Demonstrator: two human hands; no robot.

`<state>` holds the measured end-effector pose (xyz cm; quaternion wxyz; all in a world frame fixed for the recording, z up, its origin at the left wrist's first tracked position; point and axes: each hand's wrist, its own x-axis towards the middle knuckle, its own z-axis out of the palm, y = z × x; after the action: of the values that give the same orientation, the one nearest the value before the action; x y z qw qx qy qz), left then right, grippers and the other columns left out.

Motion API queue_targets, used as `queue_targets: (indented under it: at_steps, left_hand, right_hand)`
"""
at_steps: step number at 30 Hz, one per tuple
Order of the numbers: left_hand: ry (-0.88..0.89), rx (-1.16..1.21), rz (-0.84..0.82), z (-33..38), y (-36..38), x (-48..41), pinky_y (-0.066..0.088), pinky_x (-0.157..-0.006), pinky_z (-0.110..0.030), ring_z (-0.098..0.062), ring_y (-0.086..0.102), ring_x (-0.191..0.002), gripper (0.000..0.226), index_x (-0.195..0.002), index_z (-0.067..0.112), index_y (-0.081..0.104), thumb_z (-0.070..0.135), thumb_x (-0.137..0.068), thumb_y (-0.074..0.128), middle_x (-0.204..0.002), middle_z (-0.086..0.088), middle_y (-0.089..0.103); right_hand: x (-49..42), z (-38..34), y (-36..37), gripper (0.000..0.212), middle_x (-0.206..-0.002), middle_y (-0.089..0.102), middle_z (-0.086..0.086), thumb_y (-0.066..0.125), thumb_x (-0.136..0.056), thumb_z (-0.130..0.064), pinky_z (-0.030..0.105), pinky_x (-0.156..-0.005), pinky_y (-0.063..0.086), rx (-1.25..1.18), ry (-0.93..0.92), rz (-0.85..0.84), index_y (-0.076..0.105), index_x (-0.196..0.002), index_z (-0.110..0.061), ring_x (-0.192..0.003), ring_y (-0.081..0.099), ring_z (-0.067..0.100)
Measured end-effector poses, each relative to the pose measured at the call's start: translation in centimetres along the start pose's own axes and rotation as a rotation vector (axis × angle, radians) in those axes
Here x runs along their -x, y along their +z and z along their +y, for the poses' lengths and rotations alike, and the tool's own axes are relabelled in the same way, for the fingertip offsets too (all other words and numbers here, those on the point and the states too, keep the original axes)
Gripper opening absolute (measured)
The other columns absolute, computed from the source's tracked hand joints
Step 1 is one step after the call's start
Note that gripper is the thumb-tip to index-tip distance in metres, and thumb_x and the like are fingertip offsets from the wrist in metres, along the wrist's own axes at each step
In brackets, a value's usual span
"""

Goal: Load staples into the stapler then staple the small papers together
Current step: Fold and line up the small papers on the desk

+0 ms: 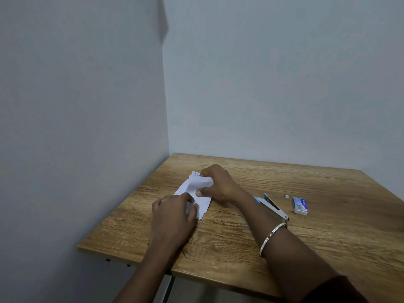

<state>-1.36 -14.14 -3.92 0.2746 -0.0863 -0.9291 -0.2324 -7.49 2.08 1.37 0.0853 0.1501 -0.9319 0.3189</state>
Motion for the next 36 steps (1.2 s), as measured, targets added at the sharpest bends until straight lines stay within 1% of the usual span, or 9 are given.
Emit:
queue_targets:
  at_steps: [4, 7, 12, 16, 20, 26, 29, 32, 36]
  left_hand:
    - [0.034, 0.165, 0.123, 0.5, -0.9, 0.3, 0.042, -0.096, -0.039, -0.017, 0.068, -0.097, 0.027, -0.115, 0.024, 0.064, 0.036, -0.091, 0.06, -0.106, 0.007, 0.074]
    - [0.081, 0.33, 0.181, 0.9, -1.6, 0.6, 0.05, -0.085, -0.033, -0.014, 0.066, -0.105, 0.042, -0.129, 0.021, 0.056, 0.037, -0.091, 0.067, -0.12, 0.005, 0.07]
    - [0.235, 0.495, 0.093, 2.1, -2.3, 1.5, 0.045, -0.096, -0.025, -0.001, 0.057, -0.12, 0.049, -0.134, 0.034, 0.056, 0.04, -0.088, 0.073, -0.131, 0.023, 0.062]
    - [0.324, 0.535, 0.088, 4.3, -2.1, 3.2, 0.045, -0.098, -0.022, 0.003, 0.058, -0.119, 0.029, -0.113, 0.035, 0.07, 0.032, -0.085, 0.077, -0.116, 0.026, 0.069]
    - [0.409, 0.497, 0.001, 6.2, -1.7, 4.8, 0.053, -0.088, -0.035, -0.005, 0.069, -0.102, 0.013, -0.094, 0.027, 0.076, 0.033, -0.082, 0.077, -0.1, 0.017, 0.077]
    - [0.499, 0.396, -0.189, 7.1, -1.9, 6.6, 0.049, -0.063, -0.032, -0.007, 0.064, -0.072, 0.014, -0.089, 0.026, 0.069, 0.039, -0.089, 0.064, -0.077, 0.013, 0.072]
    - [0.479, 0.366, -0.295, 7.0, -1.9, 6.9, 0.05, -0.061, -0.037, -0.009, 0.063, -0.068, 0.017, -0.088, 0.025, 0.069, 0.04, -0.091, 0.062, -0.072, 0.009, 0.071]
    - [0.38, 0.423, -0.306, 7.2, -2.0, 7.0, 0.051, -0.061, -0.037, -0.011, 0.064, -0.066, 0.018, -0.086, 0.023, 0.07, 0.04, -0.09, 0.066, -0.07, 0.005, 0.071]
    - [0.198, 0.52, -0.336, 7.6, -1.9, 6.8, 0.047, -0.058, -0.029, -0.004, 0.063, -0.064, 0.013, -0.077, 0.026, 0.073, 0.035, -0.087, 0.072, -0.066, 0.011, 0.069]
  right_hand:
    - [2.2, -1.0, -1.2, 0.041, -0.103, 0.064, 0.002, 0.08, -0.072, -0.007, 0.022, -0.055, 0.037, -0.139, -0.025, 0.134, 0.058, -0.102, -0.023, -0.085, 0.055, 0.019]
    - [4.8, -1.9, -2.1, 0.062, -0.077, 0.064, 0.003, 0.077, -0.071, -0.005, 0.027, -0.054, 0.043, -0.132, -0.074, 0.265, 0.05, -0.117, -0.036, -0.068, 0.058, 0.016]
    - [10.0, -1.8, -4.1, 0.02, -0.075, 0.077, -0.006, 0.072, -0.079, -0.007, 0.033, -0.067, 0.054, 0.156, -0.19, 0.405, 0.071, -0.089, -0.025, -0.073, 0.072, 0.016]
    - [14.4, -0.7, -4.6, 0.02, -0.067, 0.073, -0.003, 0.073, -0.076, 0.0, 0.031, -0.071, 0.048, 0.383, -0.292, 0.481, 0.073, -0.081, -0.02, -0.064, 0.067, 0.022]
    - [18.1, 0.4, -5.1, 0.009, -0.075, 0.074, -0.003, 0.075, -0.076, -0.008, 0.032, -0.067, 0.05, 0.317, -0.295, 0.412, 0.075, -0.079, -0.016, -0.071, 0.069, 0.017]
    - [21.9, 2.4, -5.0, 0.015, -0.097, 0.079, -0.009, 0.074, -0.088, -0.028, 0.028, -0.085, 0.052, 0.213, -0.115, 0.179, 0.081, -0.101, -0.025, -0.091, 0.071, 0.006]
    - [23.1, 3.2, -5.2, 0.023, -0.111, 0.078, -0.011, 0.071, -0.091, -0.023, 0.011, -0.086, 0.046, 0.169, -0.061, 0.132, 0.078, -0.113, -0.026, -0.103, 0.068, 0.002]
    - [23.3, 3.4, -5.8, 0.019, -0.101, 0.079, -0.006, 0.069, -0.093, -0.025, 0.026, -0.083, 0.052, 0.065, -0.004, 0.094, 0.078, -0.11, -0.028, -0.093, 0.07, 0.006]
    - [22.2, 3.6, -5.9, 0.016, -0.075, 0.072, 0.002, 0.069, -0.092, -0.028, 0.039, -0.07, 0.05, 0.004, 0.062, 0.156, 0.075, -0.08, -0.019, -0.073, 0.064, 0.014]
